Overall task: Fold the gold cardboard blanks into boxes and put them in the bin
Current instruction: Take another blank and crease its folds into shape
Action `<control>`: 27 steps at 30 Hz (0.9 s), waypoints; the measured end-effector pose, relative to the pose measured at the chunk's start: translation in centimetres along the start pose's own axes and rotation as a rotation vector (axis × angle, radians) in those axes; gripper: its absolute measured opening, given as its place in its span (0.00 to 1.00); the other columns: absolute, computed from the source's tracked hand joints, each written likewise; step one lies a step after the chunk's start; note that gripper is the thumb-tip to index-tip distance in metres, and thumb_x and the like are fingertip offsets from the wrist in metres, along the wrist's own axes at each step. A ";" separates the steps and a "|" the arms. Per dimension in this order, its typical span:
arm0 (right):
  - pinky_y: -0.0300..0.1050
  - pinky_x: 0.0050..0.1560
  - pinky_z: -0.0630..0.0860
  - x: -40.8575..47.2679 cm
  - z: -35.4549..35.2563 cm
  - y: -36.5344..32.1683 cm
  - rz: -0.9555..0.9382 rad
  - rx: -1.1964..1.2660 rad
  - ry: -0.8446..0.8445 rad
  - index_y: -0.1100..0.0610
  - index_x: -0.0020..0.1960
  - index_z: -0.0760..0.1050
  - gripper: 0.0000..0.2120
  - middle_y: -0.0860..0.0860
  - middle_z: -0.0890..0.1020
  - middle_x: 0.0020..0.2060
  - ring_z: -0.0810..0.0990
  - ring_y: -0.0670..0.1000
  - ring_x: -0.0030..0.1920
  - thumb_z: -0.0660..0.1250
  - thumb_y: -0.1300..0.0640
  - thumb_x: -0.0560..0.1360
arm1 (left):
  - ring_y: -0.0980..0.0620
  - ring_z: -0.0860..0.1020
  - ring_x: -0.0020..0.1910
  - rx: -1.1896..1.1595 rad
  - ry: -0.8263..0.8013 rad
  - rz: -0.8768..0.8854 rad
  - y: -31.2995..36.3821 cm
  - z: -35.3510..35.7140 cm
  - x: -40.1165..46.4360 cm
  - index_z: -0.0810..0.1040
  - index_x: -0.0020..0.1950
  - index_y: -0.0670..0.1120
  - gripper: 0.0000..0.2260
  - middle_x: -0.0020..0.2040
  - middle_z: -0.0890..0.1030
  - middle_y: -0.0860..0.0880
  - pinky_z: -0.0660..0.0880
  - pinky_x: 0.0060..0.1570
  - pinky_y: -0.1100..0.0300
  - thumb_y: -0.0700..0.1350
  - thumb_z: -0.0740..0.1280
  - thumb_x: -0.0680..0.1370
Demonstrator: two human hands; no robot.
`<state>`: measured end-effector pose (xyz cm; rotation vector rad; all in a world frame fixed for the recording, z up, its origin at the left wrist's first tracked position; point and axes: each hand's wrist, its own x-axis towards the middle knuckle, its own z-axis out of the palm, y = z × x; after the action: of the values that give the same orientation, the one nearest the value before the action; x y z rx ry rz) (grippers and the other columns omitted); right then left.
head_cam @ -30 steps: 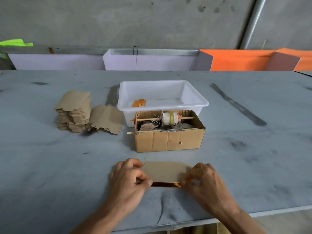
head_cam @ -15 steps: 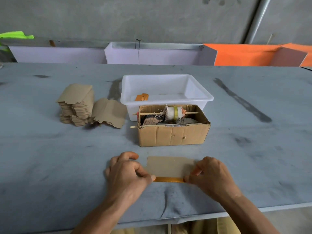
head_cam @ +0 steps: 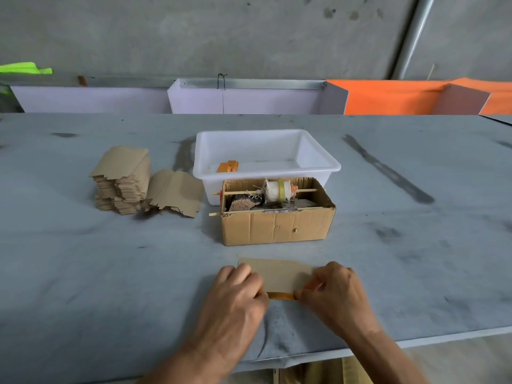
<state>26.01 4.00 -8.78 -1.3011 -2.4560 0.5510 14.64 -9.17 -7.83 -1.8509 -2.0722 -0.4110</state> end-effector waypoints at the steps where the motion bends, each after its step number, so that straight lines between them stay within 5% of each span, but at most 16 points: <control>1: 0.46 0.47 0.73 -0.5 -0.1 -0.4 -0.027 -0.055 0.058 0.55 0.42 0.81 0.03 0.49 0.78 0.42 0.74 0.53 0.49 0.70 0.56 0.70 | 0.51 0.75 0.33 0.014 0.009 0.026 0.0 0.1 -0.1 0.79 0.27 0.47 0.14 0.30 0.75 0.52 0.71 0.33 0.61 0.39 0.57 0.68; 4: 0.49 0.33 0.73 -2.0 0.6 -1.7 -0.339 -0.029 0.318 0.55 0.33 0.80 0.04 0.51 0.79 0.34 0.76 0.57 0.36 0.70 0.63 0.61 | 0.51 0.75 0.32 -0.006 0.035 0.027 0.2 0.2 0.1 0.78 0.26 0.47 0.12 0.30 0.75 0.52 0.71 0.31 0.61 0.40 0.63 0.70; 6: 0.44 0.26 0.72 -3.1 1.5 -2.9 -0.527 0.023 0.337 0.56 0.28 0.78 0.07 0.51 0.78 0.30 0.76 0.56 0.30 0.62 0.61 0.60 | 0.52 0.75 0.32 -0.046 0.040 0.008 0.1 0.3 0.0 0.77 0.26 0.47 0.12 0.30 0.75 0.52 0.70 0.31 0.61 0.41 0.61 0.69; 8: 0.38 0.23 0.71 -3.6 2.2 -2.8 -0.574 -0.005 0.274 0.56 0.29 0.79 0.07 0.49 0.79 0.31 0.79 0.53 0.31 0.64 0.63 0.57 | 0.52 0.75 0.32 -0.105 0.029 -0.031 -0.2 0.3 -0.4 0.78 0.28 0.48 0.10 0.32 0.75 0.52 0.69 0.31 0.60 0.41 0.63 0.70; 13: 0.33 0.23 0.73 -4.0 1.9 0.1 -0.577 0.006 0.247 0.56 0.36 0.84 0.12 0.47 0.85 0.40 0.84 0.46 0.37 0.66 0.65 0.57 | 0.57 0.76 0.39 -0.309 -0.073 -0.149 -2.0 1.3 -2.0 0.86 0.46 0.47 0.15 0.41 0.77 0.54 0.74 0.38 0.64 0.30 0.70 0.67; 16: 0.32 0.23 0.72 -3.8 1.5 0.7 -0.550 0.022 0.299 0.56 0.35 0.84 0.14 0.46 0.85 0.39 0.82 0.46 0.38 0.67 0.67 0.53 | 0.60 0.74 0.41 -0.386 -0.083 -0.252 -2.9 1.5 -1.9 0.85 0.45 0.46 0.15 0.41 0.77 0.55 0.73 0.44 0.67 0.29 0.71 0.65; 18: 0.33 0.21 0.70 -3.4 1.1 0.4 -0.518 0.035 0.300 0.54 0.32 0.83 0.13 0.45 0.84 0.35 0.81 0.47 0.33 0.66 0.67 0.53 | 0.57 0.76 0.42 -0.417 -0.051 -0.345 -3.3 1.4 -0.7 0.84 0.45 0.45 0.10 0.43 0.78 0.53 0.73 0.47 0.64 0.33 0.68 0.70; 22: 0.35 0.18 0.65 -2.8 0.6 -0.4 -0.373 0.035 0.269 0.51 0.28 0.80 0.11 0.45 0.80 0.27 0.78 0.48 0.26 0.64 0.64 0.53 | 0.54 0.73 0.54 -0.373 -0.020 -0.408 -3.3 2.3 2.7 0.79 0.61 0.47 0.13 0.54 0.75 0.52 0.65 0.53 0.67 0.45 0.66 0.77; 27: 0.42 0.34 0.73 -2.2 0.9 0.5 -0.187 0.195 0.195 0.52 0.36 0.83 0.13 0.46 0.82 0.34 0.80 0.50 0.35 0.66 0.68 0.67 | 0.53 0.72 0.56 -0.325 -0.243 -0.486 -3.5 3.1 4.6 0.75 0.63 0.50 0.19 0.57 0.74 0.52 0.66 0.51 0.64 0.53 0.69 0.75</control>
<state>27.19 2.29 -10.02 -0.9878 -2.2696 0.5701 10.54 -4.13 -8.65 -1.6012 -2.7709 -0.7077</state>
